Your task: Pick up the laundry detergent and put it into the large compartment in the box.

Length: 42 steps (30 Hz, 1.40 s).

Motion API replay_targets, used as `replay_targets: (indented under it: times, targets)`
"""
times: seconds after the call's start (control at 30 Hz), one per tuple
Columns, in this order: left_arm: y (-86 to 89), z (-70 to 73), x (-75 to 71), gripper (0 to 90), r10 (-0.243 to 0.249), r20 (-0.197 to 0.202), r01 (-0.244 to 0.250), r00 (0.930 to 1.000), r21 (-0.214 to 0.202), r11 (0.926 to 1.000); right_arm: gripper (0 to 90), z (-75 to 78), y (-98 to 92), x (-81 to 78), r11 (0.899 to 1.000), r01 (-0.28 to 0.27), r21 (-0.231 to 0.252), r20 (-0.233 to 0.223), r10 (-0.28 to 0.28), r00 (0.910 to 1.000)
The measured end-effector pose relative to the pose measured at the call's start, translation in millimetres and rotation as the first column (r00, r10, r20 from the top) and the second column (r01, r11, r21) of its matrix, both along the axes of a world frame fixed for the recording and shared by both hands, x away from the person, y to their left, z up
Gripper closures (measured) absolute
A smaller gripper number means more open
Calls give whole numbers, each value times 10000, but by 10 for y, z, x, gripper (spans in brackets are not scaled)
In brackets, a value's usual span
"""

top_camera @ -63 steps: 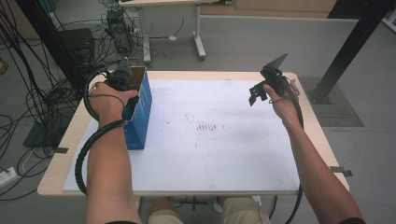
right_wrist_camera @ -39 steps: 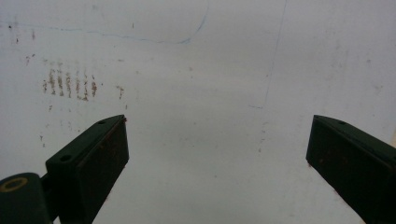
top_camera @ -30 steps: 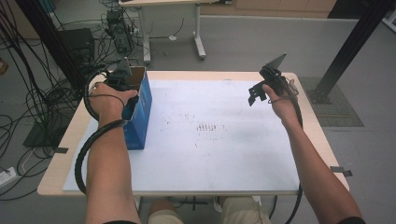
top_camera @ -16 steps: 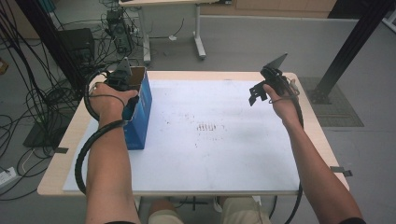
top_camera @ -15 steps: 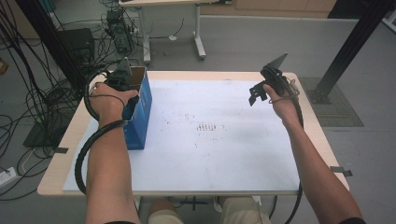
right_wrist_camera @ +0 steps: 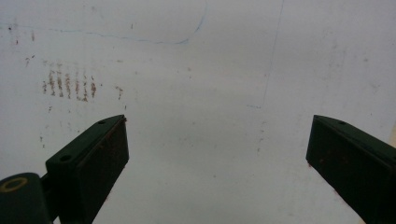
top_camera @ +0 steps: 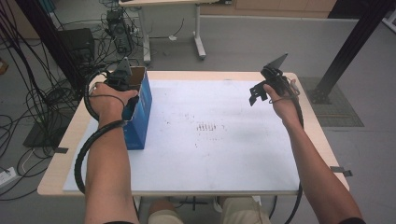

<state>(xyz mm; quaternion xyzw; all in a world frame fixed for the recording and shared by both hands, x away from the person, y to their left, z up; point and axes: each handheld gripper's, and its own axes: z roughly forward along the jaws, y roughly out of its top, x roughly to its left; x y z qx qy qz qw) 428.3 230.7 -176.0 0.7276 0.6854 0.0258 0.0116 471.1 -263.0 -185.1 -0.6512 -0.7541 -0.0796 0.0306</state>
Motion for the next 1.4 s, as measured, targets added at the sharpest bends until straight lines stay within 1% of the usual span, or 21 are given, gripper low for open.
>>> replay_targets:
  times: [0.57, 0.87, 1.4]
  targets:
    - [-8, -1, -10, 372, -13, 42, 13, 10000, 26, 10000, 57, 12, -6, -21, 10000, -69, -29, 89, 69, 9999]
    - [-18, -3, -14, 372, -10, 64, 10, 10000, 41, 10000, 57, 19, -7, -21, 10000, 30, -14, 39, -30, 10000]
    - [-7, -3, -19, 371, 1, 79, -1, 10000, 15, 10000, 57, 17, 5, -21, 10000, -10, -22, 33, 10, 10000]
